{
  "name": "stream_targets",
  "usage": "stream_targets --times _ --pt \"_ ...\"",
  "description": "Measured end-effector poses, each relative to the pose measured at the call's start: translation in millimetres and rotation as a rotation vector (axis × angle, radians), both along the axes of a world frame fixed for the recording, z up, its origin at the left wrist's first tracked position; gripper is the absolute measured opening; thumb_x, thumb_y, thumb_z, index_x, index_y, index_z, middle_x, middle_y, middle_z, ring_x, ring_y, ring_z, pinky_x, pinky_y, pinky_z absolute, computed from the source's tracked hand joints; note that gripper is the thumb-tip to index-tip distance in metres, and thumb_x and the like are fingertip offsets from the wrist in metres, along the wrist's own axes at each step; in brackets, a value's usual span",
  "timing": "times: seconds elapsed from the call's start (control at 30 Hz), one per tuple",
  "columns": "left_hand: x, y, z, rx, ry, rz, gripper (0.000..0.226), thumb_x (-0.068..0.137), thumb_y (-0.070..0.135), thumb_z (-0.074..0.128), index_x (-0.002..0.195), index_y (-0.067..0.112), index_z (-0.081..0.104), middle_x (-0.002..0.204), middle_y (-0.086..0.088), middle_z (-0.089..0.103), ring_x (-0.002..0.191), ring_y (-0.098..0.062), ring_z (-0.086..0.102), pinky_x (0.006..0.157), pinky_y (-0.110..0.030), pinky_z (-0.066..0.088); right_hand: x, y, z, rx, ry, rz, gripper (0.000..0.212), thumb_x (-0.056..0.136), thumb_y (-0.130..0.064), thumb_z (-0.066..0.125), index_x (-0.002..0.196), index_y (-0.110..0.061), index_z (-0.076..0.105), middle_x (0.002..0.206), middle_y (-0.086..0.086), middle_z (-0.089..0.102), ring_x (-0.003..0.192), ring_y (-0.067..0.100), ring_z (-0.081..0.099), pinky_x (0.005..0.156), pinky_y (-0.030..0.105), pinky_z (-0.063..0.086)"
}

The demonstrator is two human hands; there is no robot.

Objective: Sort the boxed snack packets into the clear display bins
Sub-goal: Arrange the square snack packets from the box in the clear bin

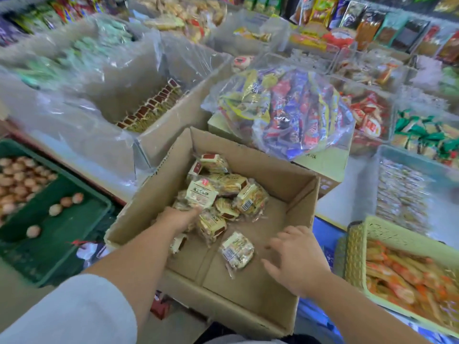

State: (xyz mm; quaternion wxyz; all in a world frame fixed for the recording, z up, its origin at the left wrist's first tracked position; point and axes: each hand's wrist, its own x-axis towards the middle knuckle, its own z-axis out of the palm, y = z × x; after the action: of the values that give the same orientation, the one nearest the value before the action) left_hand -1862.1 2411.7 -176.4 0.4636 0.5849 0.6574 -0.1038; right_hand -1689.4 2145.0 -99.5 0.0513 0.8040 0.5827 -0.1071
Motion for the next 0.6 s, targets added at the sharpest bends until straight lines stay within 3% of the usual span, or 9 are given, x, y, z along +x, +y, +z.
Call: stream_targets --times 0.1,0.17,0.43,0.53,0.6 --pt "6.8 3.4 -2.9 -0.021 -0.026 0.093 0.16 0.028 0.09 0.074 0.156 0.007 0.024 0.157 -0.017 0.04 0.142 -0.042 0.041 0.114 -0.055 0.039 -1.2 0.3 -1.9 0.034 0.005 -0.02 0.039 0.081 -0.063 0.044 0.084 -0.034 0.07 0.071 -0.015 0.06 0.08 0.016 0.056 0.084 0.037 0.045" --pt "14.2 6.5 -5.7 -0.017 -0.047 0.19 0.164 0.02 0.088 0.074 0.154 0.007 0.025 0.154 -0.018 0.044 0.137 -0.043 0.046 0.112 -0.057 0.041 -1.0 -0.6 -3.6 0.042 0.006 -0.035 0.038 0.082 -0.062 0.044 0.082 -0.034 0.07 0.068 -0.015 0.058 0.077 0.015 0.055 0.084 0.037 0.045" --pt "41.9 12.4 -21.4 -0.088 -0.23 0.479 0.145 0.046 0.072 0.09 0.159 0.021 0.015 0.16 -0.015 0.035 0.142 -0.045 0.039 0.114 -0.063 0.035 -0.5 1.1 -6.7 0.051 -0.002 -0.054 0.036 0.081 -0.061 0.045 0.081 -0.034 0.07 0.066 -0.015 0.056 0.074 0.015 0.053 0.08 0.037 0.045" --pt "47.0 12.1 -22.9 -0.112 -0.365 0.525 0.128 0.055 0.06 0.094 0.155 0.023 0.024 0.155 -0.013 0.043 0.135 -0.039 0.047 0.094 -0.052 0.045 -0.4 1.7 -7.1 0.04 0.001 -0.056 0.039 0.083 -0.061 0.043 0.083 -0.033 0.071 0.068 -0.014 0.058 0.076 0.016 0.053 0.083 0.038 0.044" --pt "48.5 12.4 -20.6 -0.167 -0.407 0.503 0.119 0.06 0.057 0.093 0.156 0.031 0.026 0.154 -0.011 0.045 0.135 -0.039 0.047 0.086 -0.051 0.044 -0.2 2.0 -8.3 0.022 0.003 -0.057 0.042 0.083 -0.062 0.04 0.085 -0.032 0.07 0.072 -0.014 0.06 0.08 0.017 0.053 0.086 0.039 0.043"
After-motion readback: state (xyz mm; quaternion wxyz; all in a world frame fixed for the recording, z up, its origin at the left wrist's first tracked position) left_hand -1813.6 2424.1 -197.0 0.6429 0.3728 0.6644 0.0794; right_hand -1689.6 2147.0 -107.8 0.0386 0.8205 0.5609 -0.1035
